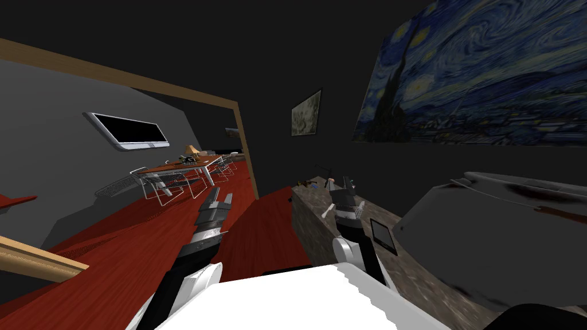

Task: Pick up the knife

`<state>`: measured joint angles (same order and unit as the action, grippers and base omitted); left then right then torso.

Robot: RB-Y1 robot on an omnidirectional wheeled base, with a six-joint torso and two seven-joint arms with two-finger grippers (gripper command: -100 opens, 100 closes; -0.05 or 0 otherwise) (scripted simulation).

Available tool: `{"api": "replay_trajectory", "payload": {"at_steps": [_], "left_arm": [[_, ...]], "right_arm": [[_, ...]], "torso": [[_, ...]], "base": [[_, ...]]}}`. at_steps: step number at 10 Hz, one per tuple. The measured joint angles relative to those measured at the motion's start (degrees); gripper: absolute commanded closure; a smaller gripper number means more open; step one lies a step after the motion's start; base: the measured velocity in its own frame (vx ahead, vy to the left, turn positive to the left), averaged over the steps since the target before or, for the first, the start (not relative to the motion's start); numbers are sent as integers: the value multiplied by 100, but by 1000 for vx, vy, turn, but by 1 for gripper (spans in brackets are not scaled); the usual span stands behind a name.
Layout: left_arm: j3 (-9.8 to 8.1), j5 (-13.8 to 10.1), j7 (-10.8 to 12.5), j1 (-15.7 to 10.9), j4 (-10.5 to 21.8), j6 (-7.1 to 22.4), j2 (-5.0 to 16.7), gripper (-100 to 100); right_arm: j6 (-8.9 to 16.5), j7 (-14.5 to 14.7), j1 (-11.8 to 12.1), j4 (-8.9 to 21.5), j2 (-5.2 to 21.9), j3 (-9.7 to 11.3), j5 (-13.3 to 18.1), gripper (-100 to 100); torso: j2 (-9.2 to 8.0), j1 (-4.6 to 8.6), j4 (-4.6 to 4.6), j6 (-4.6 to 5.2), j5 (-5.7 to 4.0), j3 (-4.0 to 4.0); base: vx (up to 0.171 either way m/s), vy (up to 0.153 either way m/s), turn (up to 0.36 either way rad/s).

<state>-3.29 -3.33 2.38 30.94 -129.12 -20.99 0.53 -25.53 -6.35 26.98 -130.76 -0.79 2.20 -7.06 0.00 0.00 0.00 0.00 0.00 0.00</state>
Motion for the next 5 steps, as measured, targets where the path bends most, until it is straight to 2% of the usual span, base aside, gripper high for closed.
{"api": "replay_trajectory", "payload": {"at_steps": [5], "left_arm": [[0, 0, 0, -1, 0, 0, 0, 0]], "right_arm": [[-230, 173, 1, 37, 757, 130, 127, -100]], "torso": [[-20, -12, -5, 0, 3, -12]], "base": [[-45, 32, -24]]}}
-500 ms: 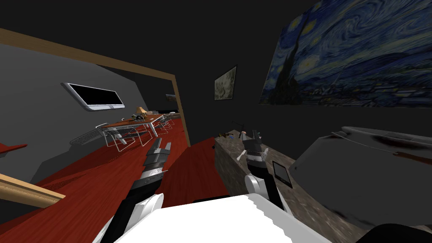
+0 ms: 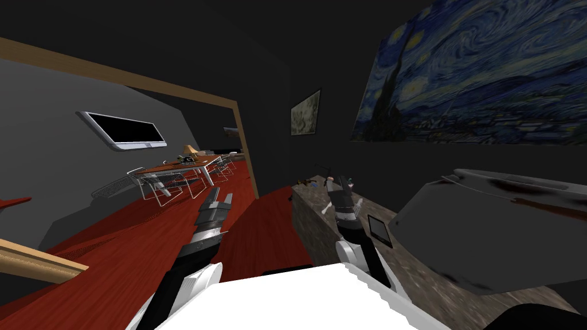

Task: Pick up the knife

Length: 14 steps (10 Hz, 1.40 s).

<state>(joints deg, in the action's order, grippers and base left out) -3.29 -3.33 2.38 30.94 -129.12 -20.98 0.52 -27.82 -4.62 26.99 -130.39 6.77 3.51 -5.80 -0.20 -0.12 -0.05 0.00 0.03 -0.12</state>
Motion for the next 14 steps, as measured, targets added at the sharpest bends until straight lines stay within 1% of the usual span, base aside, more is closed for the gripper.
{"api": "replay_trajectory", "payload": {"at_steps": [2, 5, 6, 7, 8, 10, 12, 13, 14], "left_arm": [[0, 0, 0, 0, 0, 0, 0, 0], [0, 0, 0, 0, 0, 0, 0, 0], [0, 0, 0, 0, 0, 0, 0, 0], [0, 0, 0, 0, 0, 0, 0, 0], [0, 0, 0, 0, 0, 0, 0, 0], [0, 0, 0, 0, 0, 0, 0, 0], [0, 0, 0, 0, 0, 0, 0, 0], [0, 0, 0, 0, 0, 0, 0, 0], [0, 0, 0, 0, 0, 0, 0, 0]], "right_arm": [[-109, 122, 8, -14, 320, 101, 83, -100], [-307, 343, -47, 72, 782, 261, 213, -100], [-404, 446, -17, 78, 965, 337, 269, -100], [-473, 516, -17, 100, 1087, 388, 305, -100], [-491, 598, -50, 91, 1260, 441, 344, -100], [-670, 797, -105, 229, 1595, 573, 435, -100], [-784, 967, -99, 245, 1906, 689, 510, -100], [-868, 1071, -96, 282, 2092, 769, 559, -100], [-922, 1241, -146, 305, 2255, 932, 652, -100]], "torso": [[1, 0, 0, 0, 0, 1], [5, 1, 1, 0, 0, 3], [3, 0, 1, 0, 0, 2], [6, 2, 1, 0, -1, 3], [9, 1, 2, 0, 0, 5], [10, 2, 2, 0, -1, 5], [15, 4, 3, 0, -1, 8], [15, 2, 3, 0, -1, 9], [15, -6, 3, -1, 1, 8]], "base": [[-54, 44, -40], [-41, 32, -24], [-33, 25, -15], [-26, 31, -16], [-37, 36, -24], [-23, 26, -14], [-13, 25, -11], [-18, 49, -16], [-15, 41, -5]]}}
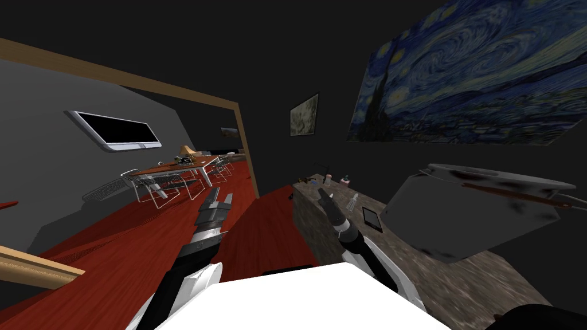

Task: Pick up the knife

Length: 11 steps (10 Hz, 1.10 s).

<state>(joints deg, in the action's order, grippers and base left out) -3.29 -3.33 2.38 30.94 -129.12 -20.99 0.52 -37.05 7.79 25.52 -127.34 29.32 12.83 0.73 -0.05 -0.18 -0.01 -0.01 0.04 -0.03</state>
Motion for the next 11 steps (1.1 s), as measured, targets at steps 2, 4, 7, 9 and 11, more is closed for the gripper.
{"api": "replay_trajectory", "payload": {"at_steps": [2, 4, 7, 9, 11], "left_arm": [[0, 0, 0, 0, 0, 0, 0, 0], [0, 0, 0, 0, 0, 0, 0, 0], [0, 0, 0, 0, 0, 0, 0, 0], [0, 0, 0, 0, 0, 0, 0, 0], [0, 0, 0, 0, 0, 0, 0, 0]], "right_arm": [[-103, 240, -93, 110, 331, 167, 87, -100], [-237, 433, -162, 234, 674, 297, 147, -100], [-354, 778, -188, 285, 1148, 555, 276, -100], [-429, 1019, -235, 353, 1483, 743, 360, -100], [-560, 1270, -280, 473, 1842, 924, 433, -100]], "torso": [[1, 1, 0, 0, 0, 1], [6, 2, 1, 0, 0, 3], [6, 2, 1, 1, 1, 3], [10, -1, 2, 1, 1, 6], [13, 1, 3, 0, 1, 8]], "base": [[-12, 40, -4], [-2, 42, -2], [2, 49, 3], [12, 53, 10], [19, 47, 13]]}}
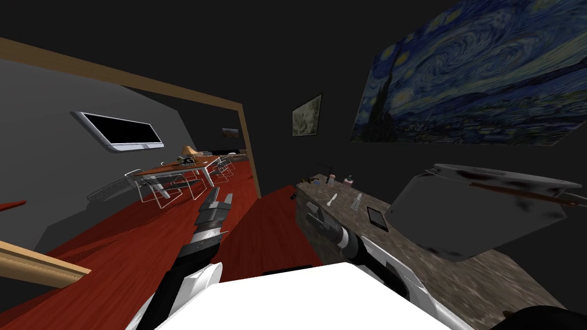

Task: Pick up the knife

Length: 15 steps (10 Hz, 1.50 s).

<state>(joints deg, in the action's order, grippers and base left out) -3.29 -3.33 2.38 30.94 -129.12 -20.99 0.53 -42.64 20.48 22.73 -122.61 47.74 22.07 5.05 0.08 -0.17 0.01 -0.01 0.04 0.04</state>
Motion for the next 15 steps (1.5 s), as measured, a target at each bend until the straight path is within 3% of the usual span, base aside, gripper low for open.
{"api": "replay_trajectory", "payload": {"at_steps": [3, 5, 8, 10, 12, 15], "left_arm": [[0, 0, 0, 0, 0, 0, 0, 0], [0, 0, 0, 0, 0, 0, 0, 0], [0, 0, 0, 0, 0, 0, 0, 0], [0, 0, 0, 0, 0, 0, 0, 0], [0, 0, 0, 0, 0, 0, 0, 0], [0, 0, 0, 1, 0, 0, 0, 0]], "right_arm": [[-104, 431, -117, 205, 494, 374, 149, -100], [-83, 599, -123, 187, 780, 464, 183, -100], [-177, 1003, -209, 401, 1288, 796, 292, -100], [-142, 1283, -311, 500, 1607, 1074, 396, -100], [-147, 1499, -325, 539, 1920, 1161, 415, -100], [-136, 1904, -461, 752, 2447, 1539, 532, -100]], "torso": [[5, 0, 1, -1, -1, 3], [1, 6, 0, 1, -1, 1], [13, 0, 3, 0, 0, 7], [17, 0, 4, -1, -1, 10], [8, 11, 2, 1, -2, 5], [24, 6, 5, -1, -2, 14]], "base": [[26, 44, 16], [27, 34, 13], [47, 43, 25], [61, 41, 37], [45, 22, 15], [74, 27, 45]]}}
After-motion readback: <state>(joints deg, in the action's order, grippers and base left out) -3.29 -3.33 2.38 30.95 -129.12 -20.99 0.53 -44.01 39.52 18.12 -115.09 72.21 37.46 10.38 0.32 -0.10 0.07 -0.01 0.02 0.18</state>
